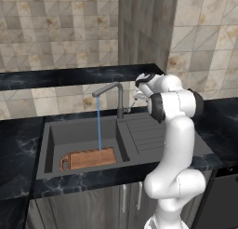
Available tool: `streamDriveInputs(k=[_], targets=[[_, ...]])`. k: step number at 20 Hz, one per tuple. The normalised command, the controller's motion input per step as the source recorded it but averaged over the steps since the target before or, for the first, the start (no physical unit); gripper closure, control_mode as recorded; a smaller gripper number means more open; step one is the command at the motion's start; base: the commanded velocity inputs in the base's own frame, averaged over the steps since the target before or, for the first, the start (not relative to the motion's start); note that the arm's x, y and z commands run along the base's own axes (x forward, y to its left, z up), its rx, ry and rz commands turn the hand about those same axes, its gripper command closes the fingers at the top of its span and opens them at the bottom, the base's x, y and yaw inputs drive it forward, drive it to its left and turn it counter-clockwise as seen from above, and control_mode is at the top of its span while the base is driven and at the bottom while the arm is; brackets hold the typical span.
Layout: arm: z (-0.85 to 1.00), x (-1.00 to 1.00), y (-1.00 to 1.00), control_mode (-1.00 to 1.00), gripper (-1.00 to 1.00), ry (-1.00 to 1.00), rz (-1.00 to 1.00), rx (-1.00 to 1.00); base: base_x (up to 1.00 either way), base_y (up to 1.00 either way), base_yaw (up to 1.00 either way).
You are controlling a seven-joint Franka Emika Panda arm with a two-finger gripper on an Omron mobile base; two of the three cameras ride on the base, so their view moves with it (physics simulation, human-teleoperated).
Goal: Turn on the sink faucet with hot water and rinse the cutting board for ten seconds, then turn off the faucet. Push the cutting board to reach the water if necessary.
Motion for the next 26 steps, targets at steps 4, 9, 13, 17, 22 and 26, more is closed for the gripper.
streamDriveInputs(k=[4,9,13,17,22,26], targets=[[0.00,0.00,0.00,-1.00,-1.00,0.00,0.00,0.00,0.00,0.00,0.00],[0.00,0.00,0.00,-1.00,-1.00,0.00,0.00,0.00,0.00,0.00,0.00],[0.00,0.00,0.00,-1.00,-1.00,0.00,0.00,0.00,0.00,0.00,0.00],[0.00,0.00,0.00,-1.00,-1.00,0.00,0.00,0.00,0.00,0.00,0.00],[0.00,0.00,0.00,-1.00,-1.00,0.00,0.00,0.00,0.00,0.00,0.00],[0.00,0.00,0.00,-1.00,-1.00,0.00,0.00,0.00,0.00,0.00,0.00]])
